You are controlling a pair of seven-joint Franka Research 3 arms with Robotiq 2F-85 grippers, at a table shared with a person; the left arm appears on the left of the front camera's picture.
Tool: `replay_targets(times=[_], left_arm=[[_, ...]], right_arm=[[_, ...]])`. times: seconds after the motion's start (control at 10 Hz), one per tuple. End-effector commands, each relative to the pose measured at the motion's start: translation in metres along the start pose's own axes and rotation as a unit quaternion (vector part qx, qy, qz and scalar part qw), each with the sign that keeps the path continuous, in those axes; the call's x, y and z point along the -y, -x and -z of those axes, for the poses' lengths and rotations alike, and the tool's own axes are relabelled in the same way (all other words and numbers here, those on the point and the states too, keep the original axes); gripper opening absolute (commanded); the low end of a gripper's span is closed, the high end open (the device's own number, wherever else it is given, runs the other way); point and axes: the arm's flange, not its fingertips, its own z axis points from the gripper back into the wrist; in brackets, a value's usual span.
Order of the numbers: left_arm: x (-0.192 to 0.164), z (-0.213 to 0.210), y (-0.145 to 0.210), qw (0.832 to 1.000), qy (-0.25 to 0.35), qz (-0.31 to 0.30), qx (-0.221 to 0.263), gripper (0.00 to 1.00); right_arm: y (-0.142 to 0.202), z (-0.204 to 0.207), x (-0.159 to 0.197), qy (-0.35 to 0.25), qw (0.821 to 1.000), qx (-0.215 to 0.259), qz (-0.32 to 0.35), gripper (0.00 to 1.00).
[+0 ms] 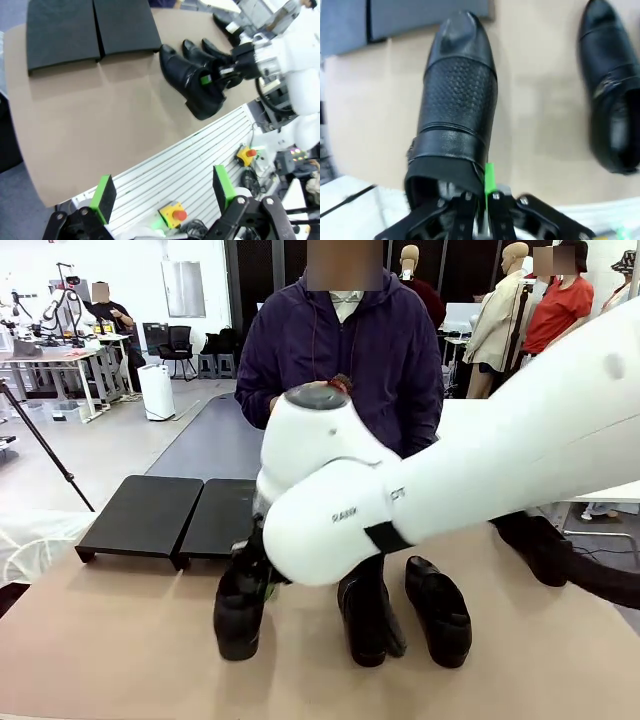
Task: Organize the shoes by placing them on the stand.
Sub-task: Pick up one Shoe and place it in the middle of the table.
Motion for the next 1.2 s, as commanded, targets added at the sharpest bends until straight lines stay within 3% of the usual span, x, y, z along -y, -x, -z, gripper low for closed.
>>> replay_targets(times=[0.0,0.3,0.5,0.6,1.0,1.1], left_arm=[[0.000,0.000,0.000,1.000,0.009,0.006,0.004,1.00],[0.000,0.000,0.000,1.000,0.009,0.006,0.004,1.00],[0.000,0.000,0.000,1.000,0.009,0.006,0.004,1.00],[0.000,0.000,0.000,1.000,0.009,0.006,0.004,1.00],[0.000,0.000,0.000,1.000,0.009,0.006,0.004,1.00],[0.000,0.000,0.000,1.000,0.009,0.006,0.004,1.00]], right_arm=[[-0.007,0.046,-0.042,-0.011,1.000,-0.018,0.014,0.00],[0.022,0.106,-0.047,0.024,0.998,-0.051,0.007,0.00],[0.017,0.092,-0.041,-0.014,0.999,-0.035,-0.002,0.00],[0.026,0.090,-0.038,0.017,0.998,-0.056,-0.008,0.00],[0.026,0.090,-0.038,0.017,0.998,-0.056,-0.008,0.00],[0.024,0.088,-0.041,0.012,0.999,-0.049,-0.009,0.56]])
